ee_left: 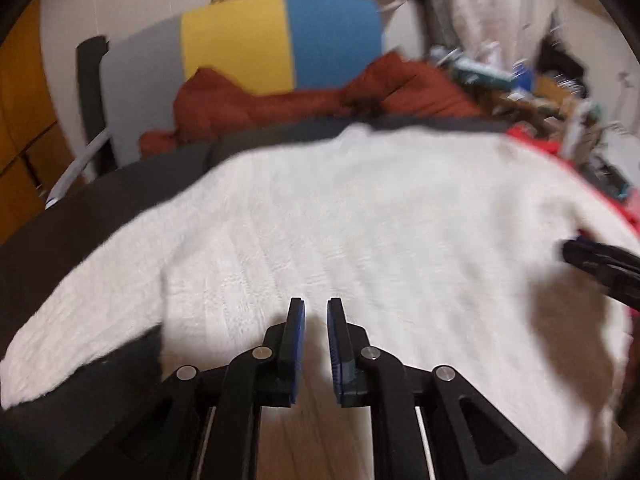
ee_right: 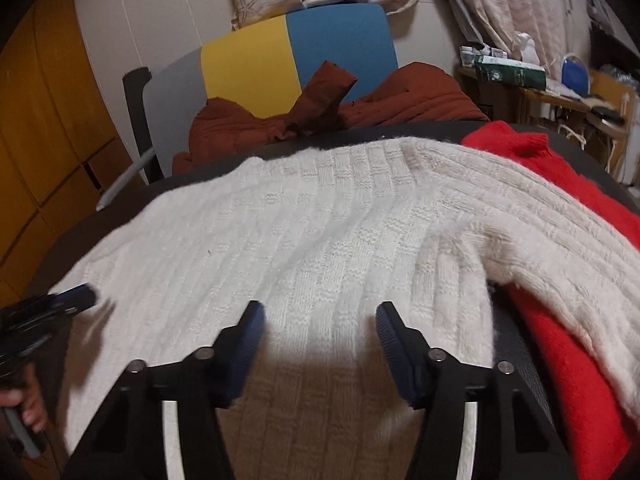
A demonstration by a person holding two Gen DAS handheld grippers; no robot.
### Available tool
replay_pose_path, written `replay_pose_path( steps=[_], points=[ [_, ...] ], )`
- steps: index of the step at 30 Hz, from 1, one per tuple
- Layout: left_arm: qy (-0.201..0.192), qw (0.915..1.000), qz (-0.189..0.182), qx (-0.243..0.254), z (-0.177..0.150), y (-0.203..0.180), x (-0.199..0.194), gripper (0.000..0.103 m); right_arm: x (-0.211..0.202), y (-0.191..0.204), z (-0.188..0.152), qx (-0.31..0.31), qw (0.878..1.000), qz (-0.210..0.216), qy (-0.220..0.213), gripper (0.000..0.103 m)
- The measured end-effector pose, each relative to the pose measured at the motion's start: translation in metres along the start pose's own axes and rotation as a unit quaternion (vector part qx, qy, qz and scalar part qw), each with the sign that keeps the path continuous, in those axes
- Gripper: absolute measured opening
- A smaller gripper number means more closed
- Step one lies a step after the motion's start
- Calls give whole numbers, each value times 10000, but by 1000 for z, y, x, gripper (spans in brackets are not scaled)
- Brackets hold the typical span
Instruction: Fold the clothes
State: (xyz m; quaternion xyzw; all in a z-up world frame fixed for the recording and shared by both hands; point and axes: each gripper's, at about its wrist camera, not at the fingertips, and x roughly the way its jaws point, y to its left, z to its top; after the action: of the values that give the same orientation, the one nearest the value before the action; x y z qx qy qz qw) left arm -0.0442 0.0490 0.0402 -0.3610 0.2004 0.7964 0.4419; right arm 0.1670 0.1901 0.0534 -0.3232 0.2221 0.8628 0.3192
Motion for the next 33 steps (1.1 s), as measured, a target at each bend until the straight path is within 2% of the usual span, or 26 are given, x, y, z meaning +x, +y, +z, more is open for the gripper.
replay_pose_path(
  steps=[4, 6, 7, 8, 10, 14, 15, 17, 20, 23, 25, 27, 28, 30, 33],
  points=[
    [-51, 9993, 31, -364, -11, 19, 15, 16, 28, 3, -8, -199, 9985, -307, 416, 61],
    [-103, 9993, 240, -253, -16, 26, 12, 16, 33, 13, -12, -419, 9976, -403, 376, 77],
    [-134, 9990, 404, -118, -18, 28, 11, 16, 35, 20, -13, -538, 9970, -448, 329, 78],
    [-153, 9984, 540, -28, -19, 32, 10, 17, 37, 25, -12, -606, 9967, -424, 326, 78],
    [-172, 9968, 782, 61, -23, 42, 10, 29, 42, 38, -9, -686, 9966, -281, 359, 78],
    [34, 9949, 1001, -121, -29, 73, 10, 29, 51, 67, -8, -1014, 9938, -149, 433, 78],
    [92, 9943, 1047, -177, -31, 81, 10, 26, 53, 73, -7, -1042, 9935, -96, 453, 78],
    [101, 9926, 1161, 354, -34, 82, 9, 27, 58, 81, -6, -1000, 9938, 57, 487, 80],
    [-13, 9809, 1562, 1161, -41, 75, 9, 30, 65, 93, -5, -1023, 9932, 157, 527, 85],
    [-124, 9677, 1934, 1610, -45, 64, 11, 30, 70, 98, -3, -1008, 9927, 282, 594, 94],
    [-163, 9571, 2173, 1909, -47, 53, 13, 29, 68, 101, -3, -949, 9922, 392, 705, 95],
    [-152, 9459, 2306, 2276, -49, 38, 11, 26, 55, 101, -7, -767, 9915, 712, 769, 95],
    [-154, 9477, 2216, 2290, -51, 33, 6, 25, 41, 94, -11, -555, 9915, 951, 695, 95],
    [-214, 9674, 1609, 1946, -53, 30, -10, 27, 11, 78, -19, -71, 9887, 1420, 475, 92],
    [-272, 9844, 1107, 1341, -52, 31, -21, 28, -25, 29, -20, 1032, 9842, 1441, -53, 92]
  ],
)
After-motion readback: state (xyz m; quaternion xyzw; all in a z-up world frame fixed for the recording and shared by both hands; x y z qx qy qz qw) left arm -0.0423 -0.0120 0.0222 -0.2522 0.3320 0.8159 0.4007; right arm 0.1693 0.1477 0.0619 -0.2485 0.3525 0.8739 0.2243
